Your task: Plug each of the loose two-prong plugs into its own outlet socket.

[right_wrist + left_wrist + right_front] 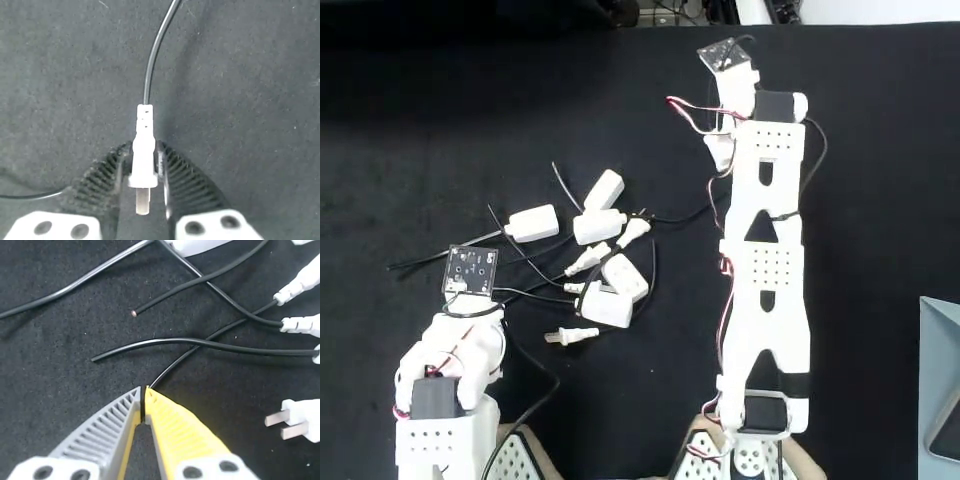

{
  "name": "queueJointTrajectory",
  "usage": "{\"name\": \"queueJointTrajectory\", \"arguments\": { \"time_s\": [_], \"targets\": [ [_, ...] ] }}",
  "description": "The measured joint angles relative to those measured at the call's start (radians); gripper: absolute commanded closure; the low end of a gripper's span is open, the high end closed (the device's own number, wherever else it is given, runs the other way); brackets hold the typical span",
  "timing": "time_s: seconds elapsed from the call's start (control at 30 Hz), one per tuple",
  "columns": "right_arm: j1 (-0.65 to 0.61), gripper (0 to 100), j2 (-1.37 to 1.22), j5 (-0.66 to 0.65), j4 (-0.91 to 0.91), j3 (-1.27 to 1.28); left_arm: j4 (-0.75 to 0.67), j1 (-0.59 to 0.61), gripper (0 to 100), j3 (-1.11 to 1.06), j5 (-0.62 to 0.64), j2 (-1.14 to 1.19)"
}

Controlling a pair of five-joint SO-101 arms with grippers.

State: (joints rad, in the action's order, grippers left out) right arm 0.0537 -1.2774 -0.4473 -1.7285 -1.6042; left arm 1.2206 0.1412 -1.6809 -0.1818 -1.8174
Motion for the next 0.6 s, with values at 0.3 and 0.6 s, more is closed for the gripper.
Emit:
{"name": "queueJointTrajectory", "arguments": {
  "time_s": [0.3, 0.6],
  "targets": [
    [-0.003, 98.7, 0.057, 0.048, 0.000, 0.011, 0.000, 0.005, 97, 0.000, 0.000, 0.000],
    [-0.034, 98.7, 0.482, 0.152, 0.000, 0.413, -0.028, 0.005, 97, 0.000, 0.000, 0.000]
  ]
}}
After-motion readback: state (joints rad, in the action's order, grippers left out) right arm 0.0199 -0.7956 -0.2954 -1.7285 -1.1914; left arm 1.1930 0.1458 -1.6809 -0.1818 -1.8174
